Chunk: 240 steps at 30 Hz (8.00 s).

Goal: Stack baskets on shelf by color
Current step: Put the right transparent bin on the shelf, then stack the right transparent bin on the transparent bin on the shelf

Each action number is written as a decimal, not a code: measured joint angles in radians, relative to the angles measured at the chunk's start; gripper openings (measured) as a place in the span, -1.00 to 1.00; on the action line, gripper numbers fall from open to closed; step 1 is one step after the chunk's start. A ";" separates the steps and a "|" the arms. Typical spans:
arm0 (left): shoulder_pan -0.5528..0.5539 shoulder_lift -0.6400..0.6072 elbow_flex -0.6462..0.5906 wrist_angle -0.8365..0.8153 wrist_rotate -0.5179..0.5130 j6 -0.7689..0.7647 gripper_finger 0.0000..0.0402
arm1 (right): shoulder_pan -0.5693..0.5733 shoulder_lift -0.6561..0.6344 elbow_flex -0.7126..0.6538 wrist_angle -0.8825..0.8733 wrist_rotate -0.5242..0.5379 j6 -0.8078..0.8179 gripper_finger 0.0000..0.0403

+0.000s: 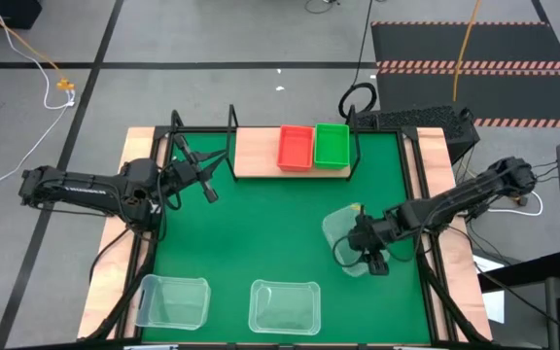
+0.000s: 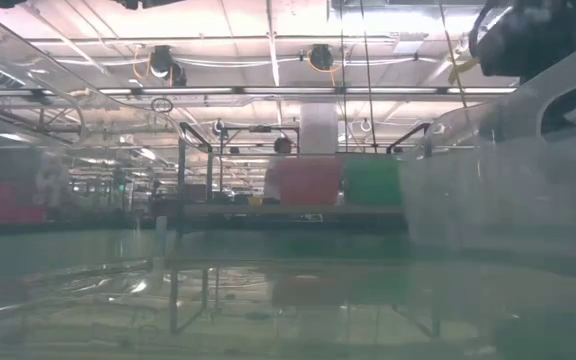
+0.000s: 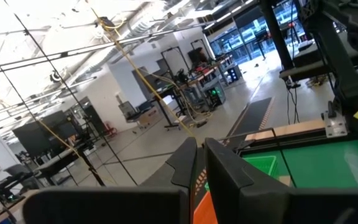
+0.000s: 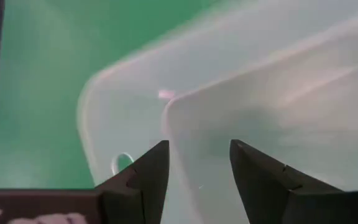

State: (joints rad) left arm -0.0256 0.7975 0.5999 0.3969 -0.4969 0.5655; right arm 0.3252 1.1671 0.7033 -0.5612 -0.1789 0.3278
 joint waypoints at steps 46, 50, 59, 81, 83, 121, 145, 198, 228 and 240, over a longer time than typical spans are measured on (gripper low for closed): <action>0.000 0.000 0.000 -0.012 -0.005 -0.046 -0.81 | 0.162 0.032 0.161 0.132 0.033 -0.052 -0.99; -0.005 0.000 0.000 -0.012 -0.005 -0.063 -0.81 | 0.104 0.031 0.245 0.232 -0.063 -0.194 -0.99; -0.053 -0.033 0.001 -0.050 -0.088 -0.051 -0.81 | -0.112 0.060 0.413 0.237 -0.052 -0.580 -1.00; -0.121 -0.140 0.001 -0.201 -0.337 -0.030 -0.81 | -0.513 0.620 0.837 0.391 0.360 -0.815 -1.00; -0.121 -0.140 0.001 -0.200 -0.342 -0.022 -0.81 | -0.525 0.623 0.837 0.392 0.358 -0.809 -1.00; -0.122 -0.145 0.001 -0.176 -0.341 -0.045 -0.81 | -0.598 0.758 0.836 0.392 0.229 -0.637 -0.88; -0.122 -0.145 0.000 -0.176 -0.341 -0.045 -0.81 | -0.571 0.758 0.836 0.379 0.201 -0.619 -0.37; -0.128 -0.144 0.000 -0.138 -0.333 -0.048 -0.81 | 0.023 0.591 0.637 0.061 -0.156 -1.282 -0.50; -0.128 -0.144 0.000 -0.190 -0.332 -0.103 -0.81 | -0.065 0.703 0.591 0.176 -0.295 -1.307 -0.95; -0.128 -0.143 0.000 -0.190 -0.333 -0.101 -0.81 | -0.089 0.502 0.580 0.187 -0.366 -1.162 -0.99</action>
State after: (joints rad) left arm -0.1532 0.6540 0.5999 0.2068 -0.8295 0.4644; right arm 0.2360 1.6696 1.2835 -0.3745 -0.5447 -0.8342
